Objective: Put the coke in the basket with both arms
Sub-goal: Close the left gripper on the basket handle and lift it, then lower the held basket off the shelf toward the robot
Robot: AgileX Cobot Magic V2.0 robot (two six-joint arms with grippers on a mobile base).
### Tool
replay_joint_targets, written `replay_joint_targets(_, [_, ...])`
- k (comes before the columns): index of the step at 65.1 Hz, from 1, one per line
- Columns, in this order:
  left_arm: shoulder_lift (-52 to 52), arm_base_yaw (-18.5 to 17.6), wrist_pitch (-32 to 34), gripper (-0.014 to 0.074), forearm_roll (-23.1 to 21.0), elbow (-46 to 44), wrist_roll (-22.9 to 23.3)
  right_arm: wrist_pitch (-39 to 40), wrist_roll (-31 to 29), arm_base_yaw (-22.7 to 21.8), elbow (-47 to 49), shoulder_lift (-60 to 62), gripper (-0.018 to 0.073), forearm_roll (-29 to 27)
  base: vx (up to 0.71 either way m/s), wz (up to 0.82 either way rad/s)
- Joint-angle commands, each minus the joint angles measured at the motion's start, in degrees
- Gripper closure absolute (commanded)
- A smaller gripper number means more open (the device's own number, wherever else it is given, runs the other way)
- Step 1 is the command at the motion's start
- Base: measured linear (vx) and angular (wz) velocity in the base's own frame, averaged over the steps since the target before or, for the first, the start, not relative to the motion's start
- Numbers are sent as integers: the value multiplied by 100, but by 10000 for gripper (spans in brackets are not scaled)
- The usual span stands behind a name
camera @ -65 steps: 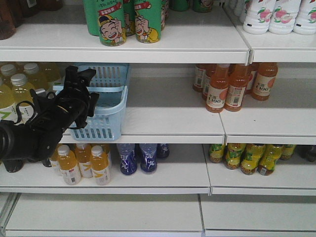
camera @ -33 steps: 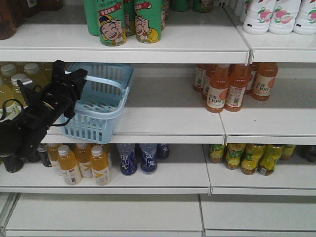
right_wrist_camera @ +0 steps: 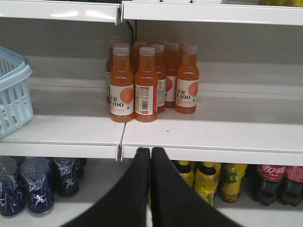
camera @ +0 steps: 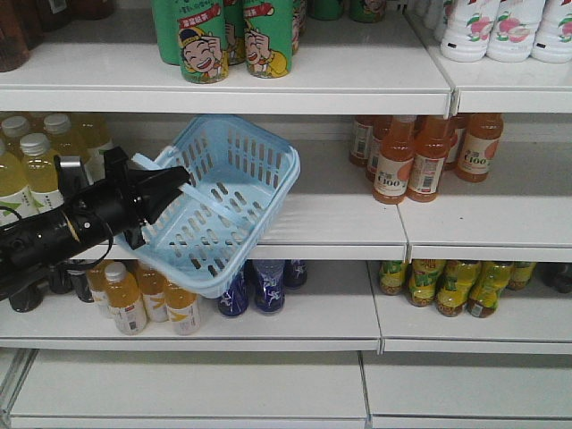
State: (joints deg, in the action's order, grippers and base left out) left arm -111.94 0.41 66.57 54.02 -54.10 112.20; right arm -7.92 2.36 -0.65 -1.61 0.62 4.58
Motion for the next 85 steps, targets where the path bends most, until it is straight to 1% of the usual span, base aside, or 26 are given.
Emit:
replay_joint_targets(1, [403,11,1254,604,1078,-66,254,431,-26,9,-63,104,568,37,0,0])
replay_joint_targets(2, [432,11,1254,604,1271,-66,296,431,-26,9,-63,104,568,37,0,0])
replay_joint_targets(6, [536,11,1254,604,1756,-66,360,431,-26,9,-63,104,568,37,0,0])
replay_joint_targets(9, [641,4,1254,604,2205,-66,401,431,-26,9,-63,104,568,37,0,0])
replay_joint_targets(17, [905,-26,1254,604,3034,-59,553,431,-26,9,-63,104,568,37,0,0])
replay_joint_targets(21, [1028,-71,1254,604,3427,-59,675,431,-26,9,-63,104,568,37,0,0])
replay_joint_targets(24, [1107,-148,1254,603,3771,-55,683,431,-26,9,-63,104,568,37,0,0])
replay_joint_targets(28, [1195,-236,1254,603,4112,-55,683,431,-26,9,-63,104,568,37,0,0])
replay_joint_targets(31, [1241,-349,1254,603,4268,-55,683,431,-26,9,-63,104,568,37,0,0])
replay_joint_targets(33, [1254,-413,1254,603,4327,-28,683,431,-26,9,-63,104,568,37,0,0])
replay_joint_targets(45, [1294,-806,1254,603,4329,453,683,431,-26,9,-63,104,568,37,0,0])
replay_joint_targets(55, [1294,-854,1254,603,4305,815,534,431,-26,9,-63,104,568,37,0,0])
replay_joint_targets(65, [1294,-859,1254,603,4285,1096,534,431,-26,9,-63,104,568,37,0,0])
replay_joint_targets(74, [1294,-866,1254,603,4282,1151,467,431,-26,9,-63,104,568,37,0,0])
replay_joint_targets(79, [1294,-944,1254,603,4276,1151,467,431,-26,9,-63,104,568,37,0,0])
replay_joint_targets(85, [1294,-1118,1254,603,4269,1151,415,431,-26,9,-63,104,568,37,0,0])
